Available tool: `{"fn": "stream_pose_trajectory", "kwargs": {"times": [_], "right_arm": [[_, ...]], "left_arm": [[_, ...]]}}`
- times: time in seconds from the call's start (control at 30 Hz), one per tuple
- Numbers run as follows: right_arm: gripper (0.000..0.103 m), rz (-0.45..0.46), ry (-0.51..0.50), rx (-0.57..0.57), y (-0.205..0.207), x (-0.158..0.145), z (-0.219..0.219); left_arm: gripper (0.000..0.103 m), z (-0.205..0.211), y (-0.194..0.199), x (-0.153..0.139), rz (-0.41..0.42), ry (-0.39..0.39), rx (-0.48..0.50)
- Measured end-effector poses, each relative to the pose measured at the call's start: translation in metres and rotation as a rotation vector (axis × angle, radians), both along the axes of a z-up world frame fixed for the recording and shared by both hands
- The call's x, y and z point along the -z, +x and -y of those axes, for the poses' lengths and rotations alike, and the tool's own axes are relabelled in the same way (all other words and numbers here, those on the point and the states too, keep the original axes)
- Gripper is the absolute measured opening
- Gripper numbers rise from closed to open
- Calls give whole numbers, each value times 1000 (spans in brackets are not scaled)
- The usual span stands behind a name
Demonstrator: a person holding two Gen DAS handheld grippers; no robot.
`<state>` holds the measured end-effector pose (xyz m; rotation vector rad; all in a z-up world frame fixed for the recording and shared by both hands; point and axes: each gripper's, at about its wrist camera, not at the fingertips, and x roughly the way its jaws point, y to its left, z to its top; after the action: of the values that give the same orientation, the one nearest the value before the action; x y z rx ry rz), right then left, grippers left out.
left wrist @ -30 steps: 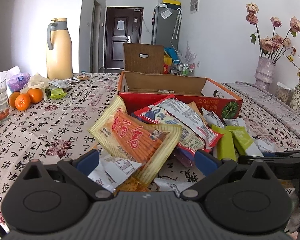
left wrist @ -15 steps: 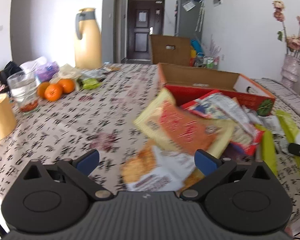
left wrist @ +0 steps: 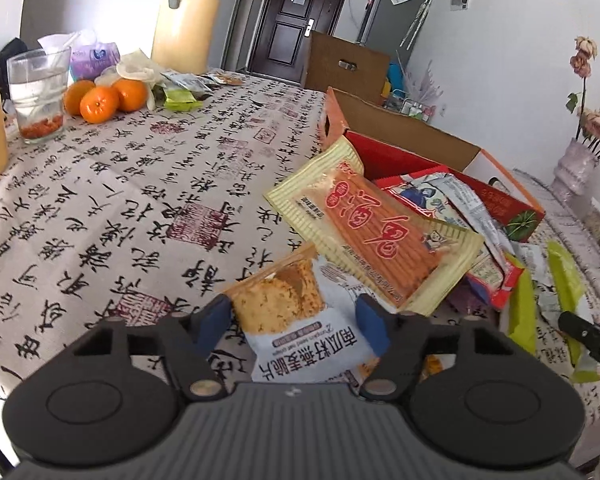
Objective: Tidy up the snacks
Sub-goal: 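Grasp the white-and-green bar with the right tool while the left tool grasps the cracker bag, then carry both snacks into the cardboard box and open both tools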
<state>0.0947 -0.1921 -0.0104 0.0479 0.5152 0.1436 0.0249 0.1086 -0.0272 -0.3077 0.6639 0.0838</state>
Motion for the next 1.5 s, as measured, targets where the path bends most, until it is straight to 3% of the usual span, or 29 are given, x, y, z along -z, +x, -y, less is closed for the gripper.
{"fn": "stream_pose_trajectory", "kwargs": {"times": [0.2,0.7,1.1,1.33,1.5], "right_arm": [[38,2,-1,3,-3,-1,-1],[38,36,0,-6,0,-11,1],[38,112,-1,-29,38,-38,-2],[38,147,8,-42,82,-57,-6],[38,170,-7,-57,124,-70,-15]], "left_arm": [[42,-2,-5,-3,25,-23,14],[42,16,1,-49,152,91,48],[42,46,58,-95,226,162,114],[42,68,101,-123,266,199,155],[42,79,142,-130,243,203,174]]}}
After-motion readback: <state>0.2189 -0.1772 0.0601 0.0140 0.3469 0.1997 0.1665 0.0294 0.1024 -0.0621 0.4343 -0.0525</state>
